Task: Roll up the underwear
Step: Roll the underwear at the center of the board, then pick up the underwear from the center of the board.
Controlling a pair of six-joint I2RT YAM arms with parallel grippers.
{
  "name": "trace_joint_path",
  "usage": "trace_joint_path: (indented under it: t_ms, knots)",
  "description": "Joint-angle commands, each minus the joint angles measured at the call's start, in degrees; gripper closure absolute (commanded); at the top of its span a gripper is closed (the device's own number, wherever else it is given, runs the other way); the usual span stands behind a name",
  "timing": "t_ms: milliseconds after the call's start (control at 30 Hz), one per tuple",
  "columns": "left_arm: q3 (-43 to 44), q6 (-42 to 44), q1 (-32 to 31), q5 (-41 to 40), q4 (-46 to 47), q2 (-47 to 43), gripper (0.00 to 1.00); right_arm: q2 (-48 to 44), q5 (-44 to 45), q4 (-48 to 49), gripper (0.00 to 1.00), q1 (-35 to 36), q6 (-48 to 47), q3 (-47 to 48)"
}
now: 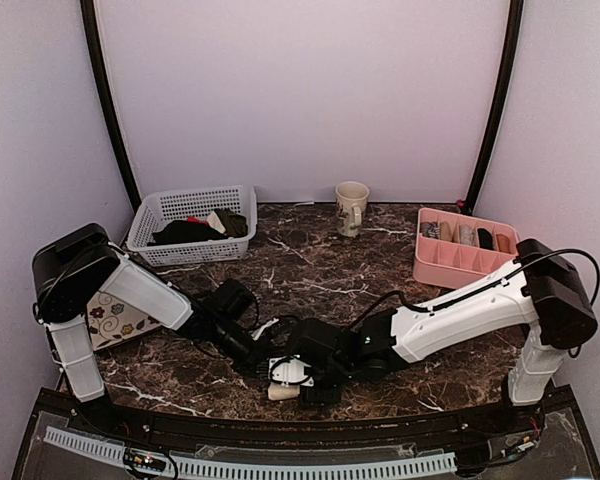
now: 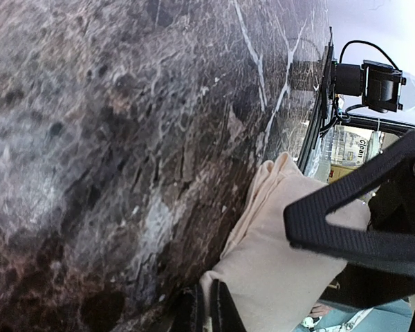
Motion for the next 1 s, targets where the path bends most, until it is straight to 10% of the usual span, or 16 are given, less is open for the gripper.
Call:
trace_joint_path:
  t_ms: [0,467,700,967]
  knots:
    - [-0.3,0.9,-0.5,-2.8,-3.7,1.9,1.00,2.2,-1.8,-1.8,0.32,0.5,-1.8,4.0]
    - [-0.2,1.3,-0.5,-2.6,-3.9,2.4,1.00,8.3,-1.1,-15.0,0.45,1.0,-0.5,12.3]
    - [0.0,2.6,-0.5,-3.4,-4.9,1.6,0.98,9.0,-0.7,-16.1,0.90,1.1,-0.1,12.7]
    - [0.0,4.5,2.9,-10.7,-10.4,-10.6,0.28,0.9,-4.4,-9.9,1.00,-2.6,9.4,5.7]
